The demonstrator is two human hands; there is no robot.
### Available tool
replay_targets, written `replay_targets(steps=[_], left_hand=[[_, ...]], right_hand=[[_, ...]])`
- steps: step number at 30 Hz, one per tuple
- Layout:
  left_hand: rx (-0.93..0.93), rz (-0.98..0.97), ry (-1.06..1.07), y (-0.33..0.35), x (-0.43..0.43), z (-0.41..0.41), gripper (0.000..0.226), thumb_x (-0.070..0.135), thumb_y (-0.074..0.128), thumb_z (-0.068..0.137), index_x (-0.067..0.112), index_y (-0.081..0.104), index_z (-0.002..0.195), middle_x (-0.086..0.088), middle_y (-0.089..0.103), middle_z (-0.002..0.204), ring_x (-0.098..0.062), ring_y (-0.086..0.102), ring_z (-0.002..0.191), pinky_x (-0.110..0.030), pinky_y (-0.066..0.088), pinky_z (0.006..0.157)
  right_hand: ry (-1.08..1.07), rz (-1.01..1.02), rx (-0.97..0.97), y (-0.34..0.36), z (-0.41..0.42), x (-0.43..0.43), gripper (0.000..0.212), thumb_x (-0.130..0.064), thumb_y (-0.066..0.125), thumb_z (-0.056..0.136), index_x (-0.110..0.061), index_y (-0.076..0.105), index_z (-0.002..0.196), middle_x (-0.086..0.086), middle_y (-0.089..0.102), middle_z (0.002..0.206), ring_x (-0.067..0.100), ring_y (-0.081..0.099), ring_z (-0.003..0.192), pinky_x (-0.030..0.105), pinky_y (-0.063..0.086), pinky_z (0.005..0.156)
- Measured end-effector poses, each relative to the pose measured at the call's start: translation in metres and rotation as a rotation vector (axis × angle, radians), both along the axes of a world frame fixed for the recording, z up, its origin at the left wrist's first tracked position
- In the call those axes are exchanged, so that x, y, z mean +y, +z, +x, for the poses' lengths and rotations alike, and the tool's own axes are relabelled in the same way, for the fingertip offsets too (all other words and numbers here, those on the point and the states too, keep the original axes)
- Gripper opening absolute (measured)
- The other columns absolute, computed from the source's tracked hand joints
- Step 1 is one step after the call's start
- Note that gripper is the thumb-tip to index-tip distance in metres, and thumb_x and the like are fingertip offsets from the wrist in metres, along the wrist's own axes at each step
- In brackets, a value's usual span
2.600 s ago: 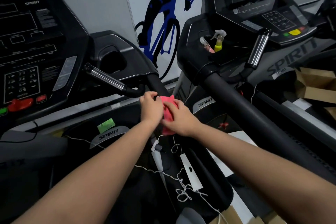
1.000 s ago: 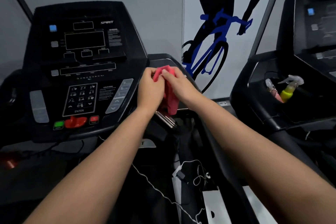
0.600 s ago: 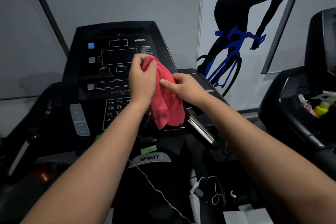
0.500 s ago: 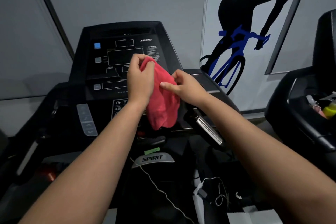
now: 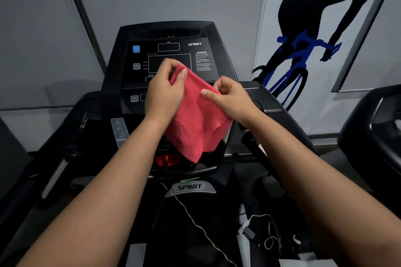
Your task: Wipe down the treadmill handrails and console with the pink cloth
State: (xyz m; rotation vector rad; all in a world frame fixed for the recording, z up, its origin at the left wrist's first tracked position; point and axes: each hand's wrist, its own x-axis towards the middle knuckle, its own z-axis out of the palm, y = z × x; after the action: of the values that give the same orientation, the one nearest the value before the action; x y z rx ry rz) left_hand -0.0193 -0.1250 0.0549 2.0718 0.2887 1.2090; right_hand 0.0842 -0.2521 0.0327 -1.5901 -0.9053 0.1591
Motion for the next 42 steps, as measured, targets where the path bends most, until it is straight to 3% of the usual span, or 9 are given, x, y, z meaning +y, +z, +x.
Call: replay_targets(steps=[7,10,15,24,27,30,34,38,42], left_hand=[[0.099,0.116,0.255,-0.013,-0.001,-0.009,0.021,0.030,0.043,0.100,0.013,0.052,0.110,0.007,0.055,0.079,-0.017,0.053,0.073,-0.031,0.037,0.059],[0.079,0.037,0.264,-0.013,0.002,-0.007,0.022,0.030,0.042,0.101,0.012,0.051,0.110,0.013,0.050,0.074,-0.011,0.049,0.071,-0.026,0.030,0.059],[0.094,-0.028,0.293,-0.023,0.009,-0.005,0.020,0.030,0.041,0.101,0.012,0.049,0.105,0.014,0.047,0.068,0.001,0.046,0.062,-0.021,0.031,0.049],[0.164,-0.063,0.373,-0.042,0.059,0.001,0.021,0.036,0.042,0.099,0.017,0.051,0.103,0.010,0.050,0.069,-0.021,0.055,0.076,-0.029,0.034,0.060],[0.355,-0.095,0.423,-0.052,0.089,0.011,0.031,0.044,0.044,0.096,0.023,0.048,0.119,-0.001,0.063,0.091,-0.026,0.060,0.091,-0.032,0.038,0.066],[0.437,-0.097,0.407,-0.065,0.109,0.012,0.044,0.040,0.053,0.092,0.019,0.043,0.130,-0.005,0.064,0.108,-0.026,0.059,0.105,-0.038,0.047,0.079],[0.409,0.111,0.318,-0.082,0.102,0.012,0.033,0.025,0.056,0.090,0.015,0.054,0.121,-0.007,0.059,0.112,-0.027,0.052,0.109,-0.039,0.042,0.090],[0.595,0.277,0.308,-0.101,0.097,0.012,0.028,0.030,0.049,0.094,0.019,0.059,0.118,-0.003,0.053,0.117,-0.023,0.043,0.112,-0.038,0.036,0.094],[0.620,0.313,0.305,-0.097,0.100,0.012,0.026,0.031,0.048,0.094,0.018,0.061,0.113,-0.002,0.055,0.116,-0.023,0.045,0.111,-0.037,0.035,0.094]], right_hand=[[-0.085,-0.294,-0.365,0.021,0.018,0.001,0.022,-0.037,0.060,0.091,-0.018,0.051,0.086,-0.008,0.045,0.067,0.007,0.042,0.061,0.021,0.034,0.055],[-0.082,-0.281,-0.375,0.026,0.019,0.008,0.022,-0.031,0.049,0.098,-0.012,0.057,0.094,-0.004,0.052,0.077,0.013,0.049,0.068,0.028,0.042,0.060],[-0.110,-0.221,-0.361,0.016,0.018,0.025,0.020,-0.018,0.044,0.100,-0.006,0.060,0.099,-0.001,0.055,0.089,0.014,0.048,0.082,0.021,0.027,0.062],[-0.080,-0.303,-0.391,0.017,0.027,0.063,0.020,-0.021,0.054,0.096,-0.009,0.069,0.100,-0.006,0.060,0.090,0.005,0.052,0.082,0.002,0.034,0.058],[-0.038,-0.535,-0.450,0.001,0.040,0.081,0.032,-0.029,0.055,0.095,-0.008,0.061,0.119,0.007,0.058,0.113,0.020,0.056,0.102,0.014,0.038,0.081],[-0.060,-0.759,-0.469,-0.019,0.044,0.090,0.043,-0.033,0.049,0.098,-0.010,0.050,0.134,0.017,0.044,0.133,0.032,0.047,0.122,0.038,0.036,0.105],[-0.120,-0.781,-0.529,-0.038,0.029,0.097,0.034,-0.027,0.045,0.097,-0.014,0.056,0.127,0.013,0.049,0.125,0.032,0.047,0.118,0.044,0.039,0.100],[-0.177,-0.879,-0.621,-0.054,0.014,0.102,0.035,-0.034,0.041,0.097,-0.019,0.055,0.125,0.008,0.051,0.124,0.029,0.044,0.119,0.043,0.033,0.097],[-0.192,-0.841,-0.581,-0.057,0.010,0.099,0.038,-0.032,0.043,0.097,-0.017,0.051,0.130,0.008,0.050,0.127,0.029,0.043,0.120,0.041,0.033,0.099]])
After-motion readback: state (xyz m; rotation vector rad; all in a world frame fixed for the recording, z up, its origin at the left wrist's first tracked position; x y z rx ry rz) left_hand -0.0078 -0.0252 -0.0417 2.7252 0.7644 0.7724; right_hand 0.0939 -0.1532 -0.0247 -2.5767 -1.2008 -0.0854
